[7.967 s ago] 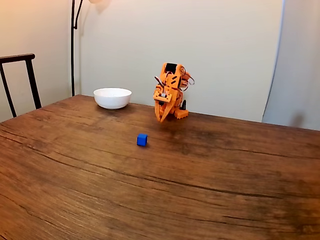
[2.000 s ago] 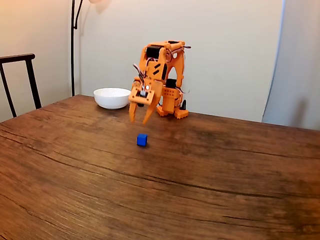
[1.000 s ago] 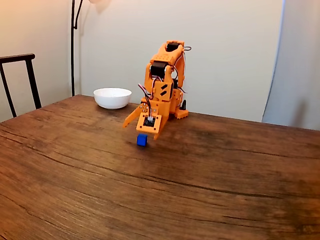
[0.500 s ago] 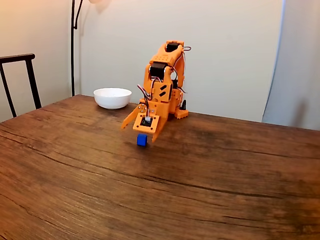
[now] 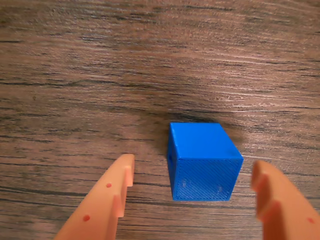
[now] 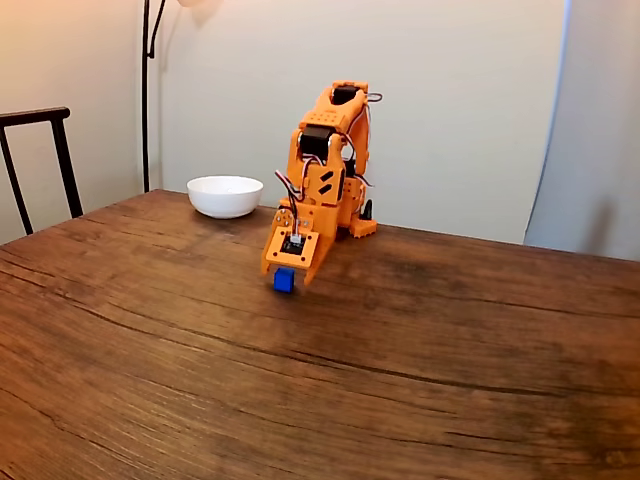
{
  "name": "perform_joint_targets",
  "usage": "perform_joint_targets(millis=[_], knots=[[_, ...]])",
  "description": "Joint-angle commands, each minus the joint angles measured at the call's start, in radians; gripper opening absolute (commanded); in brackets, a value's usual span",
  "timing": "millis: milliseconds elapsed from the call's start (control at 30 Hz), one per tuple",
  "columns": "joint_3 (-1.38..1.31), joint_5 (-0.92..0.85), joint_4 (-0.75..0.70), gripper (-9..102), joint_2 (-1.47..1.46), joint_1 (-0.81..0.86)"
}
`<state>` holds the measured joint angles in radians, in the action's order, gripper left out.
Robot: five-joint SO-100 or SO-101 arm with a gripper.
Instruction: Grasp the cube and drop it in the bowl
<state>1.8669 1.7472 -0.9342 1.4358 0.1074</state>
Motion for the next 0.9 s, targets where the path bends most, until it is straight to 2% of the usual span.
perform_joint_targets(millis=[0, 867], knots=[[-0.015, 0.003, 0.009, 28, 0.008, 0.006], [-0.035, 0.011, 0.054, 2, -0.077, 0.005]])
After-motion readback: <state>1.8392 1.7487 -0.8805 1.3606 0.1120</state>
